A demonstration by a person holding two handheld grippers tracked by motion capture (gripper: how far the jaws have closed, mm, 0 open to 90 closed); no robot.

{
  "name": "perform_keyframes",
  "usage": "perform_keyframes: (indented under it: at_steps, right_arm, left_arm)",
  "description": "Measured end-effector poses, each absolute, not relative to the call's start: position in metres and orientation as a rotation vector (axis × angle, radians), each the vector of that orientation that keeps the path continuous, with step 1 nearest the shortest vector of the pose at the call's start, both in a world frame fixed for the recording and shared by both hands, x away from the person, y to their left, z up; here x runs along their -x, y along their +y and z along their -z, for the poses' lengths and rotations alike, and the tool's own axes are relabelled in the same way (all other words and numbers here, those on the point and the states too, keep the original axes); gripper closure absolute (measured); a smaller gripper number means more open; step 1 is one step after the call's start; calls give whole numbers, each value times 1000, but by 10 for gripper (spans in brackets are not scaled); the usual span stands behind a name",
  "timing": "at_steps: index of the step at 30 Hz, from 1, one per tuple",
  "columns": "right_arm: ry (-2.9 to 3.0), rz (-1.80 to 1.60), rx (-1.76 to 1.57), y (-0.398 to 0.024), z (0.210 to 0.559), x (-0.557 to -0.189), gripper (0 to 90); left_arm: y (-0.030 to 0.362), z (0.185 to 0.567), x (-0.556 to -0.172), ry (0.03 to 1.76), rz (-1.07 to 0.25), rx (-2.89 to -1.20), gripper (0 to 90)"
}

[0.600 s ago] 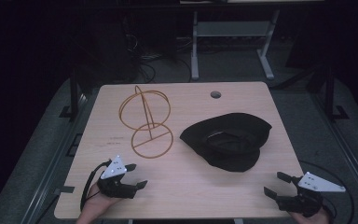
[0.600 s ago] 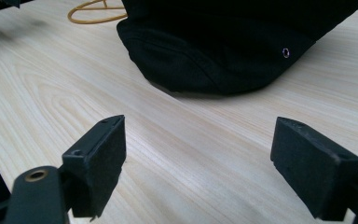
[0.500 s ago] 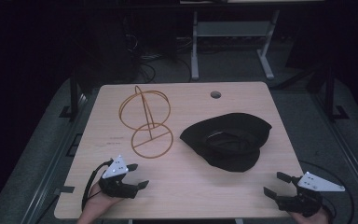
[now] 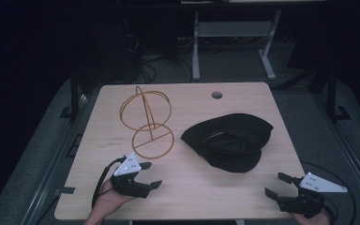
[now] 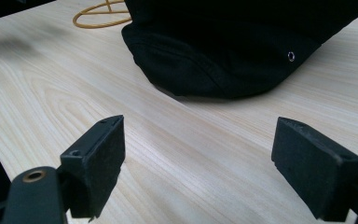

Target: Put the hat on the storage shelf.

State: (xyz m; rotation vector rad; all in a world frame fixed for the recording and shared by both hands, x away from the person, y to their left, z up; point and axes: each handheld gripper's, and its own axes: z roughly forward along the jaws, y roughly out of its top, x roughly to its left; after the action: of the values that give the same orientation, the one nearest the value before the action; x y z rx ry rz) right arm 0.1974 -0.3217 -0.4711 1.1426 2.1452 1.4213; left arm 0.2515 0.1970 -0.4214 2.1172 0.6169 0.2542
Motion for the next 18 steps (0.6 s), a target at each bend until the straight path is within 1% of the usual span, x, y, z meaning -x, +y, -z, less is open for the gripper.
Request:
perform_keyframes:
  at_steps: [17, 18]
  right_arm:
    - [2145, -1434, -1141, -323, 471, -198, 169]
    - [2144, -1437, -1141, -323, 471, -198, 169]
  left_arm:
    - [145, 396, -265, 505, -246, -2121, 249]
    - [137, 392, -268, 490, -247, -2123, 249]
